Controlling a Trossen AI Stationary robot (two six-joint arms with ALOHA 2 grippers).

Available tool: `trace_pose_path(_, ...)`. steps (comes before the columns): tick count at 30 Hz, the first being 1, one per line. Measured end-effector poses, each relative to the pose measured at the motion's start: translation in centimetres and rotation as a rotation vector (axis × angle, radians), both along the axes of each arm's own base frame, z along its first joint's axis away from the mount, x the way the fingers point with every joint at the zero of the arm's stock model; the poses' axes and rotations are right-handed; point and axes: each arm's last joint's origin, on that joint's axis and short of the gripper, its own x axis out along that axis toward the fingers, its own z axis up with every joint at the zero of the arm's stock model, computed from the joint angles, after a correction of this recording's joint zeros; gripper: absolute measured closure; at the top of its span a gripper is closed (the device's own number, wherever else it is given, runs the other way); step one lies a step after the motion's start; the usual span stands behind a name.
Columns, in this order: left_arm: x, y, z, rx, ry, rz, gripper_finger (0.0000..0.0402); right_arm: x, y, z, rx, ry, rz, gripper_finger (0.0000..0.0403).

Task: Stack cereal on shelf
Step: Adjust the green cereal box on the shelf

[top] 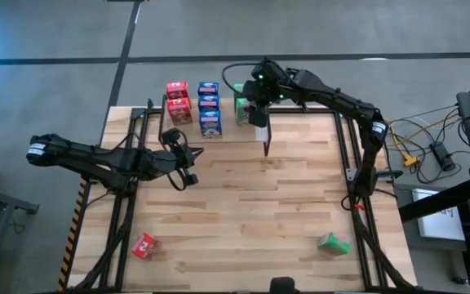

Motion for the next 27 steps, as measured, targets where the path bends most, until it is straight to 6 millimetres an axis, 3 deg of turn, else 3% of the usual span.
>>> trace_pose_path(27, 0.01, 0.0, -0.01, 0.0, 0.0, 0.0, 0.0401, 0.56, 0.37, 0.27, -0.033, -0.032, -0.072, 0.0179)
